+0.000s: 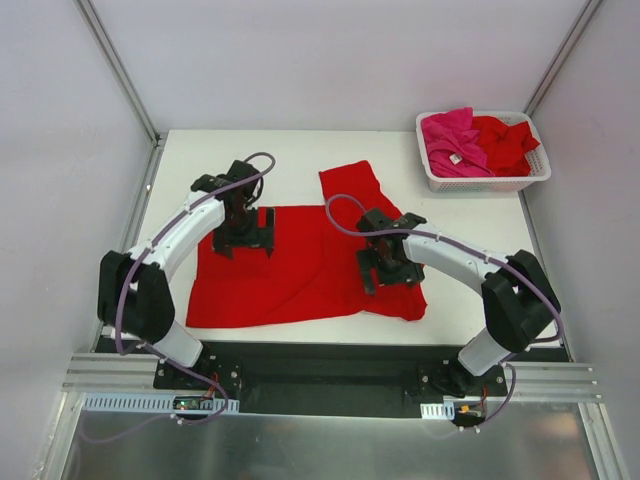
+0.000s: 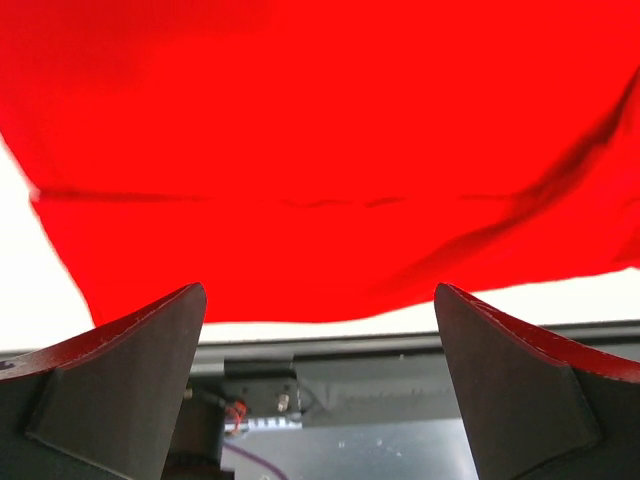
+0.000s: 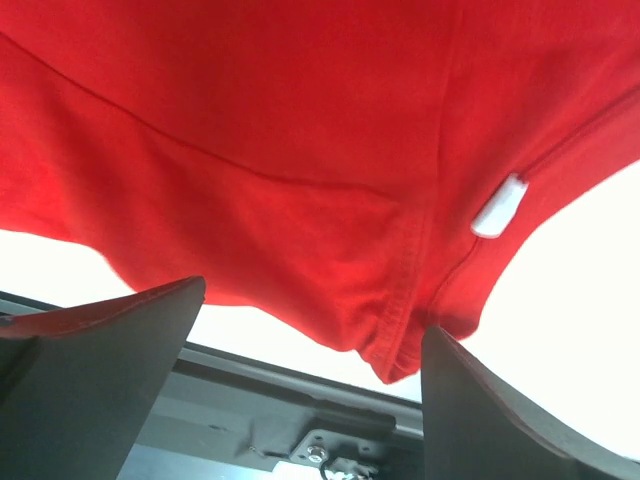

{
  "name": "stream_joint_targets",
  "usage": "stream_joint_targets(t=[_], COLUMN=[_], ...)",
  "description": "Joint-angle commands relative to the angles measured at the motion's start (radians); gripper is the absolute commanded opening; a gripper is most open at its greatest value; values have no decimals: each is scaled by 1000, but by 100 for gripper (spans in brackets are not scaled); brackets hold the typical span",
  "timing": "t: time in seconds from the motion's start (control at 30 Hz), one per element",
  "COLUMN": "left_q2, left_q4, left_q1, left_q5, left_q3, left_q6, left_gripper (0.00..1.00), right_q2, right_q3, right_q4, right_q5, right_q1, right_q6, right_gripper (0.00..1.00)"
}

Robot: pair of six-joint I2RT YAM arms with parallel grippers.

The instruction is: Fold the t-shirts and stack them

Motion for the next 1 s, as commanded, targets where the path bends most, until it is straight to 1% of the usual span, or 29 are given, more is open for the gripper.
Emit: stream_joint_targets(t=[0.0, 0.13, 0.3, 0.43, 0.53, 0.73, 0.8, 0.97], left_q2=[67, 166, 248, 357, 412, 495, 507, 516], left_q4=[76, 104, 150, 152, 153, 141, 132, 126], left_q1=[49, 84, 107, 130, 133, 144, 159, 202], left_q5=[46, 66, 83, 120, 115, 72, 53, 52], left_q3=[62, 103, 168, 219, 239, 266, 277, 292], left_q6=[57, 85, 123, 131, 134, 150, 157, 152], left_gripper=[99, 99, 99, 99, 99, 99, 99, 99], right_q2=[-34, -17, 3, 11, 25, 92, 104, 134], right_q3=[-41, -63, -68, -91, -103, -101, -97, -74], right_q4=[34, 31, 6, 20, 38, 57, 50, 8], right_q5=[11, 12, 45, 60, 49, 20, 19, 37], right_q1=[4, 7, 7, 5, 6, 2, -2, -8], right_q6=[27, 33, 21, 24, 30, 26, 20, -2], right_gripper=[96, 96, 96, 96, 96, 96, 96, 96])
